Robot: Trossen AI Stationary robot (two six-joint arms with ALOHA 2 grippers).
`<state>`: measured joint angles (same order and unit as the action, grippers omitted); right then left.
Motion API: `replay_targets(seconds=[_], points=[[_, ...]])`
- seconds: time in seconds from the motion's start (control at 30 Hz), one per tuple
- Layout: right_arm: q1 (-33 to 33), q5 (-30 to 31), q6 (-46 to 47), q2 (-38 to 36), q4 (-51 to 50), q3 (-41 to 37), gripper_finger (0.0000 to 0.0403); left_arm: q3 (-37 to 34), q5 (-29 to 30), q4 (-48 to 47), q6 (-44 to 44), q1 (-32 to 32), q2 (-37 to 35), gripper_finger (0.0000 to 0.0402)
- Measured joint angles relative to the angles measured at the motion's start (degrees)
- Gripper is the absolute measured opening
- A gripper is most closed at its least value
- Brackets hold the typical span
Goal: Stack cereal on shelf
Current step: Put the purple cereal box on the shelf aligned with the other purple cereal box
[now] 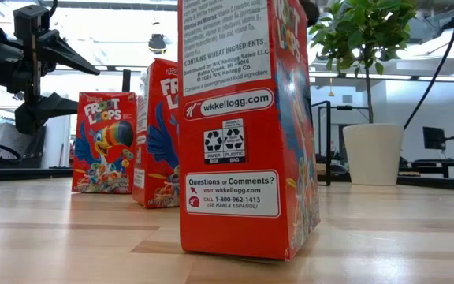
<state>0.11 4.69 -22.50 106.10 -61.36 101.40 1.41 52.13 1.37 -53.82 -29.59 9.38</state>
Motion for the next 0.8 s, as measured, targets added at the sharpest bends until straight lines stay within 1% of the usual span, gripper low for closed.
replay_targets(seconds=[0.13, 0.23, 0.4, 0.57, 0.67, 0.8], points=[[-3.36, -0.04, -5.34, 0.00, 2.53, 0.63, 0.0170, 0.00, -0.01, 0.00, 0.79, -0.01, -0.01, 0.0300], [-5.21, -0.07, -6.96, 0.02, 4.32, 0.63, 0.0173, 0.00, -0.01, 0.00, 0.85, 0.00, -0.01, 0.0300], [-7.88, -0.20, -9.33, 0.02, 4.08, 0.63, 0.0175, 0.00, -0.01, 0.00, 1.28, -0.01, -0.01, 0.0300], [-9.35, -0.32, -9.62, 1.43, 4.52, 0.64, 0.0171, 0.00, 0.64, -0.10, 1.70, -0.01, -0.01, 0.0300], [-9.57, -1.75, -9.83, 2.51, 5.94, 1.07, 0.0171, 0.00, 1.12, -0.15, 3.00, 0.00, -0.01, 0.0300], [-9.65, -1.43, -11.27, 4.34, 4.29, 0.70, 0.0179, 0.00, 2.18, -0.25, 3.13, -0.01, -0.01, 0.0300]])
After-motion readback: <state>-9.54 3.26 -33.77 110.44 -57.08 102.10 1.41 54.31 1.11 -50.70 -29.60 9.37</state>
